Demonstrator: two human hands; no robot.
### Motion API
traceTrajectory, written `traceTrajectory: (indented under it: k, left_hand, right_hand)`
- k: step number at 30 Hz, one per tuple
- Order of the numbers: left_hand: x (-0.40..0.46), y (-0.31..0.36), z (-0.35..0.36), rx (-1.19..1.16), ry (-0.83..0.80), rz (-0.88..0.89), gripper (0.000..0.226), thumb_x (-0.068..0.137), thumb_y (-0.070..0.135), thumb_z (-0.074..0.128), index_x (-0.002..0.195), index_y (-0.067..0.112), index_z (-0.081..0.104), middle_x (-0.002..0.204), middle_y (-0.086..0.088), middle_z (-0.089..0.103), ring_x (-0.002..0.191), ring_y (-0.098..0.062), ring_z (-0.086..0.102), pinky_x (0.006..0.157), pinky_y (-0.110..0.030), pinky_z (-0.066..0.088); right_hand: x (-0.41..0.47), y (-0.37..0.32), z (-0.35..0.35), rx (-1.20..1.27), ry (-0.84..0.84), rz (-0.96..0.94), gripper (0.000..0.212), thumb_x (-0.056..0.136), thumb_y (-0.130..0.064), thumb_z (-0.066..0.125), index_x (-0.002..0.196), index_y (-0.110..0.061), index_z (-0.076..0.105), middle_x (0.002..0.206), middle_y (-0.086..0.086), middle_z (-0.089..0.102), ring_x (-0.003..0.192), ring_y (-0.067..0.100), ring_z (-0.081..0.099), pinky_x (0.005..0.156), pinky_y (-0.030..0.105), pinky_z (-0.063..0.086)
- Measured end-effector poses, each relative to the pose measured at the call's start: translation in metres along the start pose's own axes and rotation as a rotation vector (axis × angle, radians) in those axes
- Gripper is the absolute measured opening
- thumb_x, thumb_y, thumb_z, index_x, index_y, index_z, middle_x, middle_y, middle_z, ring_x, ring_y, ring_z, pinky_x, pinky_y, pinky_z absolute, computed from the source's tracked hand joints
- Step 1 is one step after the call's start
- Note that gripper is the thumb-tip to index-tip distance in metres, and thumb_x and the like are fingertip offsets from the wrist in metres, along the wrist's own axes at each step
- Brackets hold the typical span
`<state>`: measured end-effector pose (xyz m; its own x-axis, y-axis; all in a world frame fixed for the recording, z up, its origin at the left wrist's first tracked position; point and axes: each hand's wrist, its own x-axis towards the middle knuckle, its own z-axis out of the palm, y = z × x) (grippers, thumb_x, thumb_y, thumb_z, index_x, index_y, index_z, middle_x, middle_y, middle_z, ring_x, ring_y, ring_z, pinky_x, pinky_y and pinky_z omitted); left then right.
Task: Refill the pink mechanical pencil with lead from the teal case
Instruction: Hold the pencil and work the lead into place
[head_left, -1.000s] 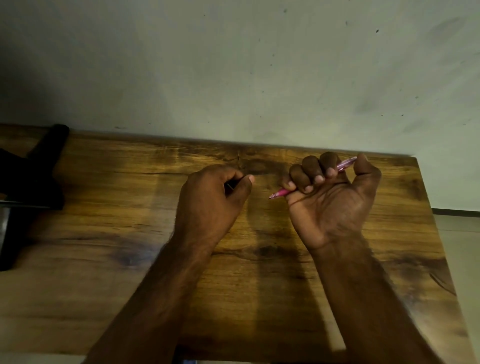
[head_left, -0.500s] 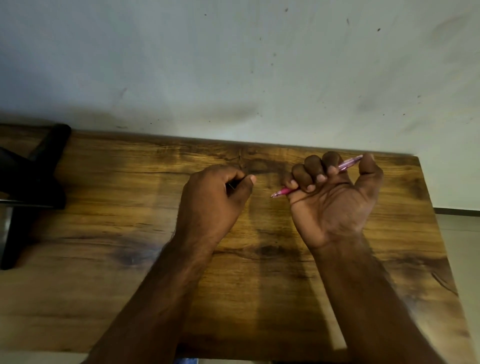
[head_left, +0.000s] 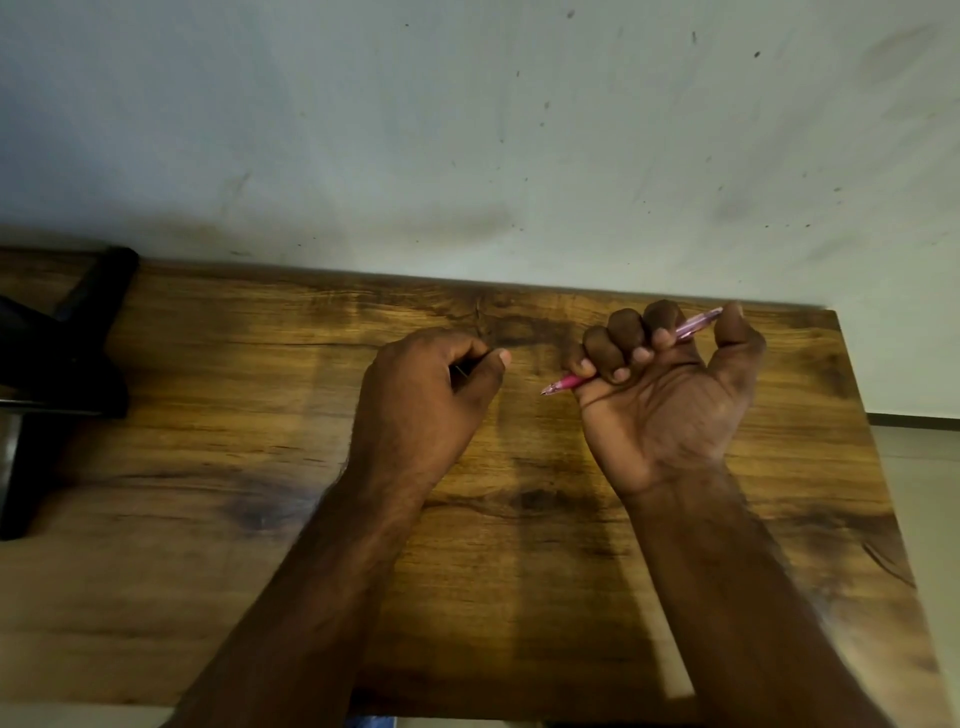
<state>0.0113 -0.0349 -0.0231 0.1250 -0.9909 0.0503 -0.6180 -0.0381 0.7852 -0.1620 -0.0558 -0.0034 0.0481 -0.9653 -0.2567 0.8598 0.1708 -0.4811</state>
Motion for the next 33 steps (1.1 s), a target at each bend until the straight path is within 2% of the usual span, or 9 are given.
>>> traceTrajectory:
  k: [2,6,10,14,18,22,26,30,33]
  left_hand:
    - [0.0000,0.0006,-0.0002,-0.002,-0.002,-0.001,0.020,0.096,0.042,0.069,0.087,0.026,0.078,0.077,0.013,0.072,0.071,-0.001,0.066,0.063,-0.034,0.059]
    - [-0.0005,0.0013,-0.0010,0.002,0.003,-0.004,0.019,0.095,0.041,0.070,0.088,0.026,0.078,0.077,0.013,0.072,0.071,0.000,0.066,0.063,-0.033,0.059]
    - [-0.0001,0.0012,-0.0010,-0.004,-0.002,-0.006,0.019,0.095,0.041,0.070,0.088,0.026,0.078,0.078,0.013,0.072,0.072,0.000,0.066,0.064,-0.034,0.059]
    - [-0.0002,0.0016,-0.0007,-0.005,0.000,-0.010,0.017,0.095,0.040,0.071,0.088,0.026,0.078,0.077,0.014,0.072,0.071,0.001,0.065,0.063,-0.031,0.058]
    - [0.0000,0.0013,-0.0008,-0.007,-0.010,-0.010,0.017,0.095,0.039,0.071,0.088,0.026,0.078,0.077,0.014,0.072,0.071,0.001,0.066,0.064,-0.031,0.058]
    - [0.0000,0.0009,-0.0003,0.002,-0.012,-0.003,0.016,0.094,0.039,0.072,0.088,0.026,0.078,0.077,0.014,0.072,0.071,0.002,0.065,0.064,-0.028,0.057]
    - [-0.0002,0.0000,0.0010,0.014,-0.012,-0.009,0.015,0.094,0.040,0.072,0.087,0.027,0.078,0.075,0.016,0.071,0.069,0.002,0.065,0.061,-0.022,0.054]
    - [-0.0003,-0.0005,0.0011,0.013,-0.019,-0.006,0.015,0.094,0.040,0.072,0.087,0.028,0.077,0.075,0.016,0.070,0.069,0.002,0.065,0.061,-0.021,0.052]
    - [0.0000,-0.0006,0.0007,0.009,-0.014,-0.002,0.016,0.094,0.040,0.072,0.085,0.028,0.077,0.073,0.015,0.069,0.068,0.001,0.064,0.060,-0.021,0.051]
  right_hand:
    - [0.0001,-0.0001,0.0006,-0.006,-0.004,-0.001,0.045,0.092,-0.054,0.039,0.068,-0.017,0.041,0.059,-0.001,0.033,0.057,0.016,0.025,0.060,0.033,0.031]
    - [-0.0001,0.0008,0.0013,-0.002,0.000,0.013,0.052,0.098,-0.058,0.031,0.068,-0.016,0.041,0.059,-0.001,0.033,0.059,0.016,0.022,0.060,0.033,0.031]
    - [-0.0008,0.0012,0.0015,0.003,0.001,0.020,0.048,0.097,-0.055,0.033,0.069,-0.017,0.040,0.059,-0.001,0.032,0.059,0.016,0.022,0.060,0.034,0.031]
    - [-0.0014,0.0018,0.0013,0.022,0.008,0.026,0.053,0.099,-0.059,0.028,0.069,-0.017,0.040,0.061,-0.001,0.032,0.060,0.016,0.022,0.060,0.033,0.031]
    - [-0.0008,0.0019,0.0016,0.026,0.010,0.024,0.050,0.098,-0.056,0.031,0.068,-0.017,0.041,0.059,-0.002,0.033,0.058,0.015,0.023,0.059,0.033,0.031]
    - [-0.0009,0.0027,0.0012,0.016,0.011,0.028,0.058,0.097,-0.065,0.033,0.066,-0.017,0.043,0.058,-0.002,0.033,0.057,0.015,0.023,0.059,0.033,0.032]
    - [0.0000,0.0026,0.0015,-0.003,0.003,0.024,0.051,0.093,-0.057,0.040,0.063,-0.017,0.044,0.056,-0.002,0.032,0.055,0.015,0.024,0.058,0.032,0.033]
    - [-0.0005,0.0030,0.0006,0.004,0.011,0.030,0.056,0.095,-0.063,0.037,0.065,-0.016,0.043,0.057,-0.001,0.032,0.056,0.015,0.024,0.059,0.033,0.032]
    - [0.0003,0.0036,0.0009,0.000,0.001,0.038,0.052,0.094,-0.059,0.038,0.064,-0.016,0.043,0.056,-0.001,0.033,0.056,0.015,0.024,0.059,0.033,0.033]
